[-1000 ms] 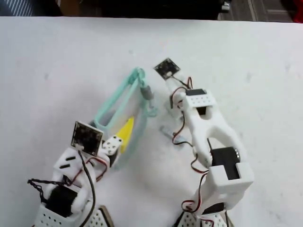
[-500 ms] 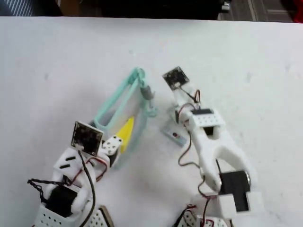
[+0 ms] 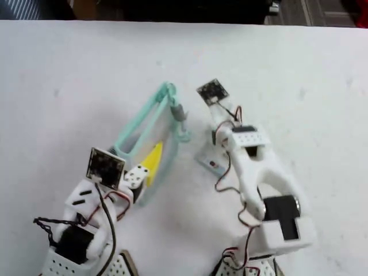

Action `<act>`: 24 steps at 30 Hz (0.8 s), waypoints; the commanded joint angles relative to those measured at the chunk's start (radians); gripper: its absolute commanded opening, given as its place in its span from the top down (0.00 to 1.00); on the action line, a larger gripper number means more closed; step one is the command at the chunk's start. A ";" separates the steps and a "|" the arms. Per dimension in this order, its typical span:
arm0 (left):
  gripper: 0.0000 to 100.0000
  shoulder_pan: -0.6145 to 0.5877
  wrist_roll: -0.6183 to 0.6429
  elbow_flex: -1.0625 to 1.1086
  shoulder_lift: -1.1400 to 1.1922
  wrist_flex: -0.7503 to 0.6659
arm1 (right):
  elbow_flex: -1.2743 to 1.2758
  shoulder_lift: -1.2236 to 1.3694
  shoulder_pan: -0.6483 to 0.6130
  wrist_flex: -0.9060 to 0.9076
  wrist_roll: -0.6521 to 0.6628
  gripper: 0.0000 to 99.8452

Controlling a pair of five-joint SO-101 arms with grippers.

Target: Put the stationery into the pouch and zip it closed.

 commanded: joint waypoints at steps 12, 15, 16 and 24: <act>0.81 0.002 -0.005 -0.014 -0.015 -0.009 | -0.344 0.217 0.007 0.291 -0.055 0.89; 0.81 0.002 -0.005 -0.014 -0.015 -0.009 | -0.344 0.217 0.007 0.291 -0.057 0.93; 0.81 0.002 -0.006 -0.014 -0.015 -0.009 | -0.344 0.217 0.008 0.291 -0.057 0.95; 0.81 0.002 -0.003 -0.014 -0.015 -0.009 | -0.344 0.217 0.012 0.289 -0.058 0.98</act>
